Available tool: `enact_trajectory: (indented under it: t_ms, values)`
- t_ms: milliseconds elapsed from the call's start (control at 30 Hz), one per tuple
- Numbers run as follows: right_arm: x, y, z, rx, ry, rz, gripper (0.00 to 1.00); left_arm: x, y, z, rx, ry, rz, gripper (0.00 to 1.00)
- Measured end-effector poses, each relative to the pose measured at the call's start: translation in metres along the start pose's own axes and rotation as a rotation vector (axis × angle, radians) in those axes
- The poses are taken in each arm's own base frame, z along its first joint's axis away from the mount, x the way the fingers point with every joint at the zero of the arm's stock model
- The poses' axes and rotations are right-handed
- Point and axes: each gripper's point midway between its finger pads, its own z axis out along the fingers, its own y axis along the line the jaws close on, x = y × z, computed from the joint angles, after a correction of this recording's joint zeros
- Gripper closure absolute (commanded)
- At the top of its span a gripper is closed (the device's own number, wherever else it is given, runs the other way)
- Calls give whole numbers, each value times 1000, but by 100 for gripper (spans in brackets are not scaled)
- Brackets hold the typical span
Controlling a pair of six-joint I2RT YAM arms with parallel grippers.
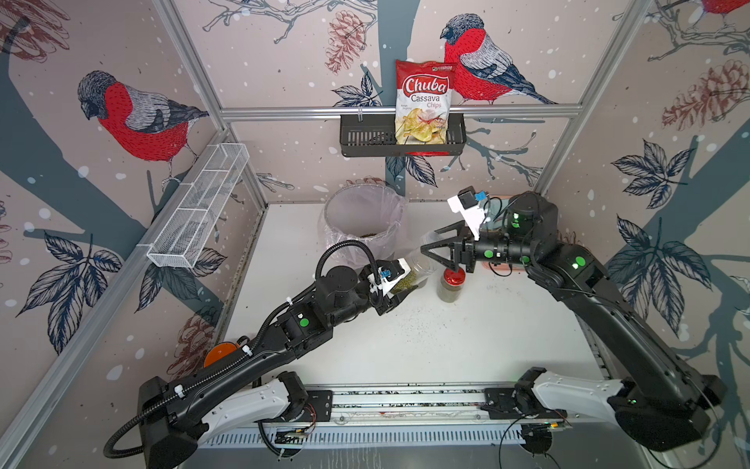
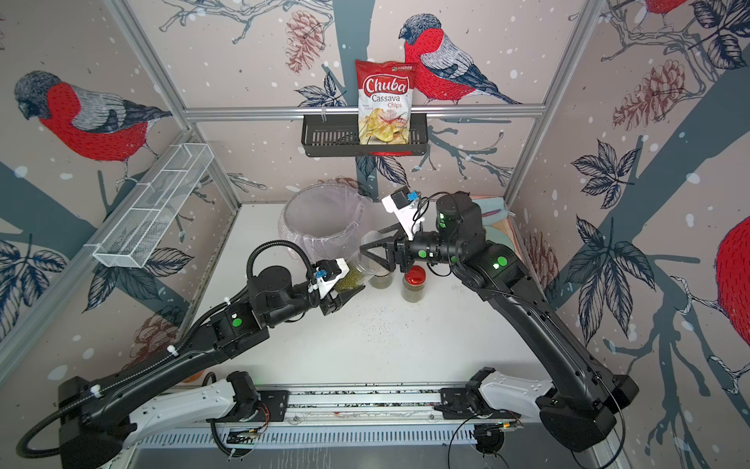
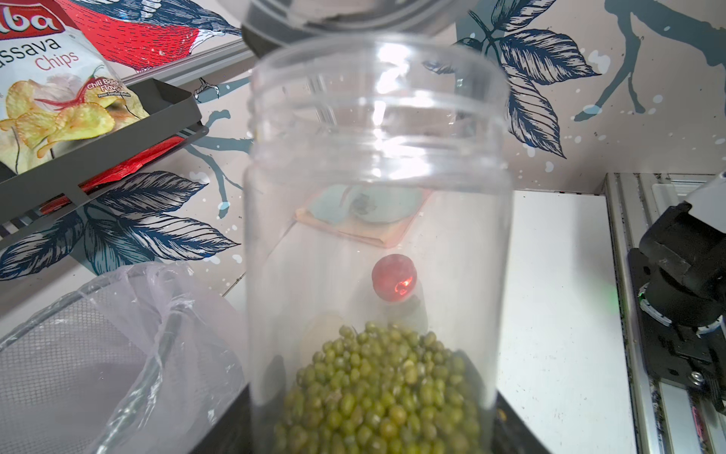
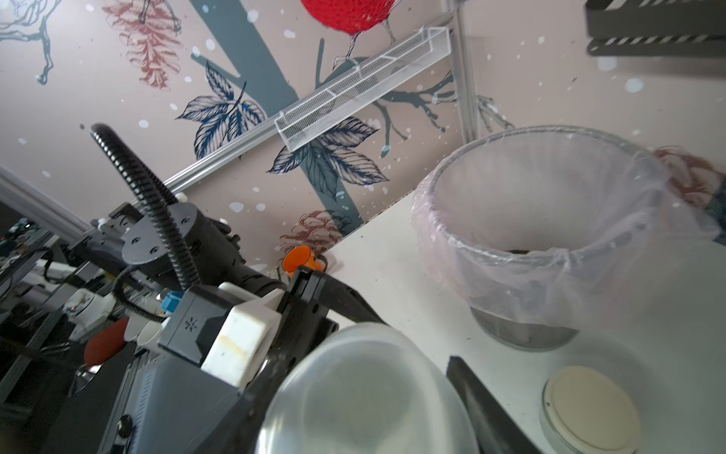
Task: Empty moldy mung beans from jars
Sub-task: Open the lid of the jar, then place the lid at the center of the board.
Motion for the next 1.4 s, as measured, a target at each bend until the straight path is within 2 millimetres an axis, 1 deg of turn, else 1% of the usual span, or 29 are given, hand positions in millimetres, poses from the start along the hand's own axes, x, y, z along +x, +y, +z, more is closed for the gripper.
enact_trajectory:
  t_ms: [67,167,200,233,300,333,400,533,600,633,700,767,900,967,1067,1200,1367,1400]
  values:
    - [-9,-20,-7,57,-36,21,39,0,0,0,-1,0,0,100]
    - [-21,-64,-16,161,-82,89,41,0,2,0,-12,4,1,100]
    - [-22,-82,-17,199,-90,116,41,1,4,0,-24,8,1,100]
    - [-23,-96,-17,225,-95,144,40,1,5,0,-25,8,1,100]
    - [-22,-134,-17,301,-100,210,39,0,8,0,-41,12,3,100]
    - [-20,-147,-17,326,-96,228,39,-1,10,0,-51,14,9,100]
    - [-16,-174,-14,382,-90,277,39,-6,14,1,-68,12,20,100]
    - [-17,-211,1,451,-65,308,40,-13,23,1,-109,10,29,100]
    - [-12,-239,10,513,-48,330,41,-17,27,0,-126,5,39,100]
    - [-8,-249,14,531,-35,342,41,-17,30,0,-137,6,40,100]
    - [10,-274,24,576,4,378,43,-18,33,-1,-157,8,45,100]
    - [28,-294,35,606,46,412,43,-17,35,-1,-166,14,46,100]
    - [70,-339,60,711,148,474,44,-14,41,-2,-196,25,50,100]
    - [87,-358,71,751,194,490,44,-13,43,-4,-204,27,50,100]
    - [116,-384,82,808,256,514,44,-15,44,-6,-210,22,49,100]
    - [140,-416,89,879,305,532,44,-14,46,-7,-218,24,49,100]
    - [158,-460,102,934,330,542,44,-12,51,-8,-235,35,47,100]
    - [161,-465,104,936,334,545,44,-12,51,-9,-235,36,47,100]
